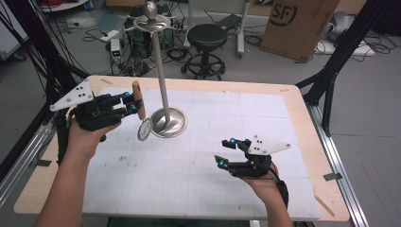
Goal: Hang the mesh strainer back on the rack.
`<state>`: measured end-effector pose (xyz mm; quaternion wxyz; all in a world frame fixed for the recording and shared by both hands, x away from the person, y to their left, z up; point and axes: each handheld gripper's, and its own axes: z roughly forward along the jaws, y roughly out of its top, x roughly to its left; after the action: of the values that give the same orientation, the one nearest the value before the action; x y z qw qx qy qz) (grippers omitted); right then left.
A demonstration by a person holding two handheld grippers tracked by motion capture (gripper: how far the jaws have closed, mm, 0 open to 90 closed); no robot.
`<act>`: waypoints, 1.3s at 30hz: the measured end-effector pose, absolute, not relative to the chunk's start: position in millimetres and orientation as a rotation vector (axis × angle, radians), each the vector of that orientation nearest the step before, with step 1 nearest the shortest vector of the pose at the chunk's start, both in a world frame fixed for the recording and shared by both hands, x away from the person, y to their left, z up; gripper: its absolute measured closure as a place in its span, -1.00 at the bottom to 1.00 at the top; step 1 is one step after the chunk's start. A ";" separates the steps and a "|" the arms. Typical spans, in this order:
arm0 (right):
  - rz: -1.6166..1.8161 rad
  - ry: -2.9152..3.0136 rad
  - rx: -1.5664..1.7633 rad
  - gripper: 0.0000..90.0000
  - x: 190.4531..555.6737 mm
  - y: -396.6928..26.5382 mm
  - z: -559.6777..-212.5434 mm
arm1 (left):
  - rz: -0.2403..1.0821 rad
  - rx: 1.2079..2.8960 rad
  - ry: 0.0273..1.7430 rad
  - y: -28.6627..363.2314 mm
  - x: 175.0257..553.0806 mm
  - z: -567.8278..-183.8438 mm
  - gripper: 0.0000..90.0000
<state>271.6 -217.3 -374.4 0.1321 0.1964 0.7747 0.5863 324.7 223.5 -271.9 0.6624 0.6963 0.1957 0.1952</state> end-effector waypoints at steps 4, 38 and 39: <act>1.707 2.250 0.596 -0.14 272.9 -218.6 -375.5 | 0.463 1.567 0.455 228.1 331.4 -261.5 0.57; 1.713 2.255 0.603 -0.19 275.0 -218.4 -376.6 | 0.607 1.555 0.587 244.5 376.7 -191.5 0.57; 1.714 2.255 0.606 -0.19 274.9 -218.4 -376.5 | 0.610 1.558 0.590 243.8 377.8 -190.6 0.57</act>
<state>274.9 -218.4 -376.5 0.1221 0.2076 0.7726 0.5874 377.8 243.8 -190.6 0.6317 0.6807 0.2579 0.2667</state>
